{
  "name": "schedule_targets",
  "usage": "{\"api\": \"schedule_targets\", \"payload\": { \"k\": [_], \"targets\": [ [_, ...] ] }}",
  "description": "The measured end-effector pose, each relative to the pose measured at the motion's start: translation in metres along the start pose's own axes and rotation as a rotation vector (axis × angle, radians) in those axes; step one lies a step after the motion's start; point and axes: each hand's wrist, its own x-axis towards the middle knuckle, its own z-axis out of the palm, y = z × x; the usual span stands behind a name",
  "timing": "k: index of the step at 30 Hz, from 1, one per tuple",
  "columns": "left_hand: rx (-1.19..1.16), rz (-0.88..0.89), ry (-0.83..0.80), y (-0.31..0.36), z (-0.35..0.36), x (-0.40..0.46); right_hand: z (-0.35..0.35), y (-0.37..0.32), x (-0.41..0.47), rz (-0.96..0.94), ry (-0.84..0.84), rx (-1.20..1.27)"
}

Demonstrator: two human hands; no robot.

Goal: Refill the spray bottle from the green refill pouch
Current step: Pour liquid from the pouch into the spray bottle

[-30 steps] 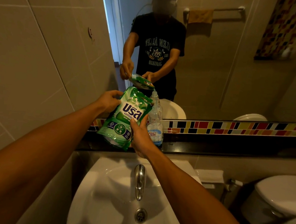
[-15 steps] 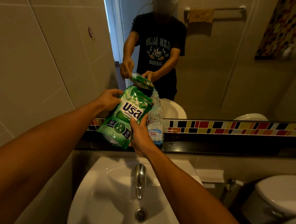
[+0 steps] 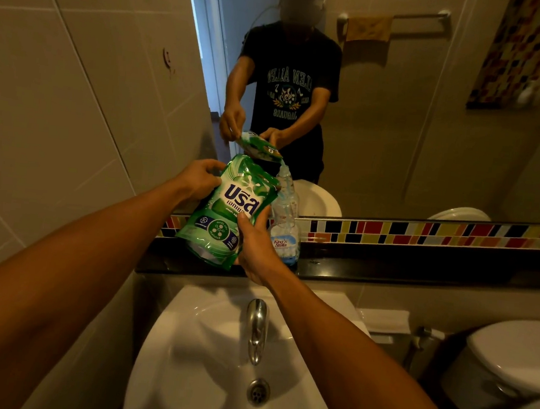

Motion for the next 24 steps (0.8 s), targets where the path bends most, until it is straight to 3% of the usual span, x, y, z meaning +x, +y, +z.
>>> {"api": "schedule_targets", "payload": {
  "k": [24],
  "targets": [
    [0.001, 0.002, 0.009, 0.0041, -0.0039, 0.0057, 0.0077, -0.0094, -0.0049, 0.020, 0.025, 0.009]
  ]
}}
